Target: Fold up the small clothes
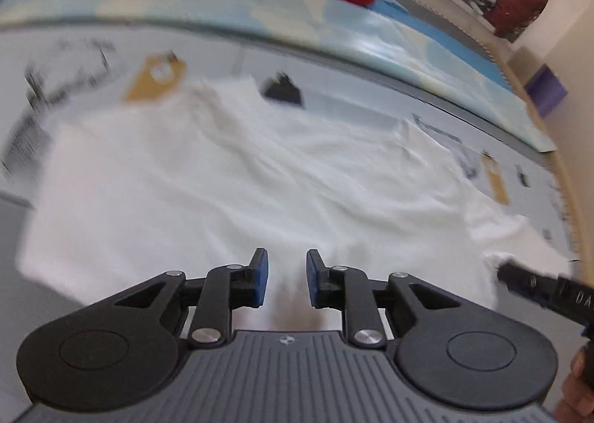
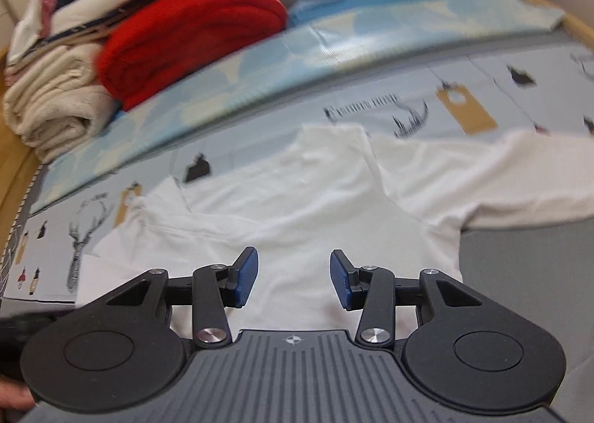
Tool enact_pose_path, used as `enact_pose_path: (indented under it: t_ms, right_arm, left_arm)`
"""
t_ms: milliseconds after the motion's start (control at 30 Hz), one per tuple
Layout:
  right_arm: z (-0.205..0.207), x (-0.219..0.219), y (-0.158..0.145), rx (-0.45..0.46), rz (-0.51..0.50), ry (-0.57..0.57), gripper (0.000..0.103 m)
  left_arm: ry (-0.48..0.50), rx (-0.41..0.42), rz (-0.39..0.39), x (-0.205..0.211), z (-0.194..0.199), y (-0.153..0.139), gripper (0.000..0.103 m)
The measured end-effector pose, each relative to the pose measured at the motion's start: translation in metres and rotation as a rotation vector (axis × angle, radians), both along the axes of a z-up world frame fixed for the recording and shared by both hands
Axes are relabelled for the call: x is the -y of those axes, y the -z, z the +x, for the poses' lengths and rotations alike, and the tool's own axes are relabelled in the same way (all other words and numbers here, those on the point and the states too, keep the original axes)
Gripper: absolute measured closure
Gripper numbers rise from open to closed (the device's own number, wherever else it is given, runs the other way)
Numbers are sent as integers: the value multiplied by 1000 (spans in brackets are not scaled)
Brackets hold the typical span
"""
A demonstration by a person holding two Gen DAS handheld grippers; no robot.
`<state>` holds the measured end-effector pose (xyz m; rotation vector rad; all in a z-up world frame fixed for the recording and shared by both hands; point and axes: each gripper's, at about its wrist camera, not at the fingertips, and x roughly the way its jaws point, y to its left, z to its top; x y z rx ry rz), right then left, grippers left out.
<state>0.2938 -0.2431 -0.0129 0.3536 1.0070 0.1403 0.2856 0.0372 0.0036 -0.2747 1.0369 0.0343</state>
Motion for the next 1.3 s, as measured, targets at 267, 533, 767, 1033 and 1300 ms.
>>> enact_pose_path:
  t_ms: [267, 533, 767, 1033, 1300]
  right_arm:
    - [16, -57, 41, -156, 121, -67, 57]
    - [25, -119, 55, -212, 146, -138, 44]
    - [31, -150, 63, -218, 12, -180, 42]
    - [28, -168, 71, -210, -102, -250, 42]
    - [29, -156, 64, -153, -186, -241, 85]
  left_arm:
    - [0, -10, 156, -31, 9, -2, 80]
    - [-31, -3, 168, -56, 9, -16, 80]
    - [-34, 21, 162, -59, 11, -26, 77]
    - [-47, 27, 154, -67, 15, -29, 74]
    - [-64, 33, 156, -76, 19, -32, 74]
